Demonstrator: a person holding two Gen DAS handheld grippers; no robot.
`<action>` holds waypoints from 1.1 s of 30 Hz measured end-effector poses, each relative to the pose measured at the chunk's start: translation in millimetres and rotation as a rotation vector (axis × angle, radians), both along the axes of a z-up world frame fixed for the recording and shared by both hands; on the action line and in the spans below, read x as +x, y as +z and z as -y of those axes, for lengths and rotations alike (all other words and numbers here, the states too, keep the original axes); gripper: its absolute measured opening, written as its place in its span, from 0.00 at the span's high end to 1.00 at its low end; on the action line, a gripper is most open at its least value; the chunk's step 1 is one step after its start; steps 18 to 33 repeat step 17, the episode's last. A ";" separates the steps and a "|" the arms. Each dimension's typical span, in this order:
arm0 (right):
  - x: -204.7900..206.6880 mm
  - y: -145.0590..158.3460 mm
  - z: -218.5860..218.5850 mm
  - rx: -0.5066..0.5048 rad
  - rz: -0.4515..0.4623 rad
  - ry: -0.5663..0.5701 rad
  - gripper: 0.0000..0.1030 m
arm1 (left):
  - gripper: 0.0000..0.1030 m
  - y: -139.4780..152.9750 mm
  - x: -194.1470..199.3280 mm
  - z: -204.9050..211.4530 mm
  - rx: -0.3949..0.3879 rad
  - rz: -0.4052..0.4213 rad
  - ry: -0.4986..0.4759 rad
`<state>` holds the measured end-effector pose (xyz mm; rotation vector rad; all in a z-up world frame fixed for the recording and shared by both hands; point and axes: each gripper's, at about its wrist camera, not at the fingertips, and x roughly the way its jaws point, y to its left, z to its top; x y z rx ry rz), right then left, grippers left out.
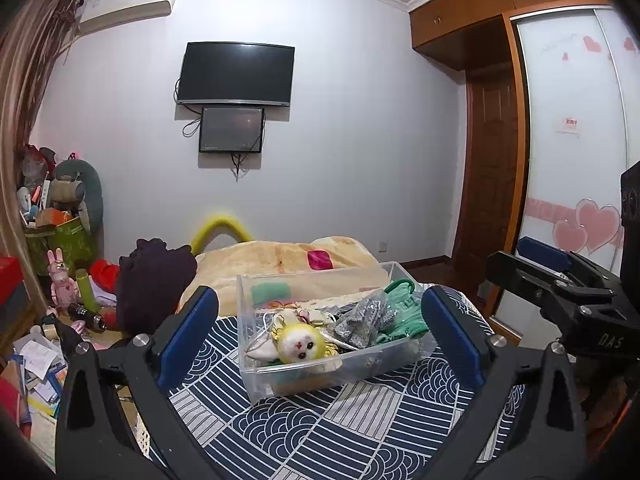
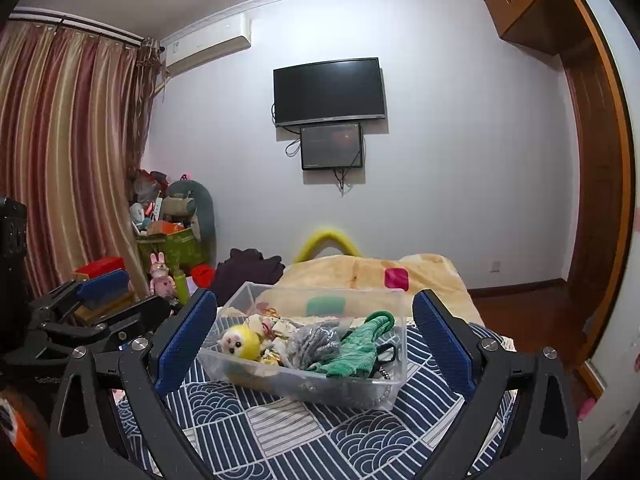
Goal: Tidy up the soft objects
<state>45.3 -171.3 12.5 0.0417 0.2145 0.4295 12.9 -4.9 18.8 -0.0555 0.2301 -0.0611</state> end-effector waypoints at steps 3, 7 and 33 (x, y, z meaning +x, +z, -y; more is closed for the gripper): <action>0.0 0.0 0.1 -0.001 -0.003 0.001 0.04 | 0.00 -0.4 0.4 -0.3 -0.007 -0.004 -0.007; -0.4 -0.3 0.1 -0.001 -0.005 0.000 0.04 | 0.00 -1.4 1.6 -1.5 -0.011 -0.017 -0.017; 0.1 -5.3 -0.8 -0.004 -0.025 0.005 0.04 | 0.00 -1.9 3.1 -6.8 -0.034 -0.025 -0.005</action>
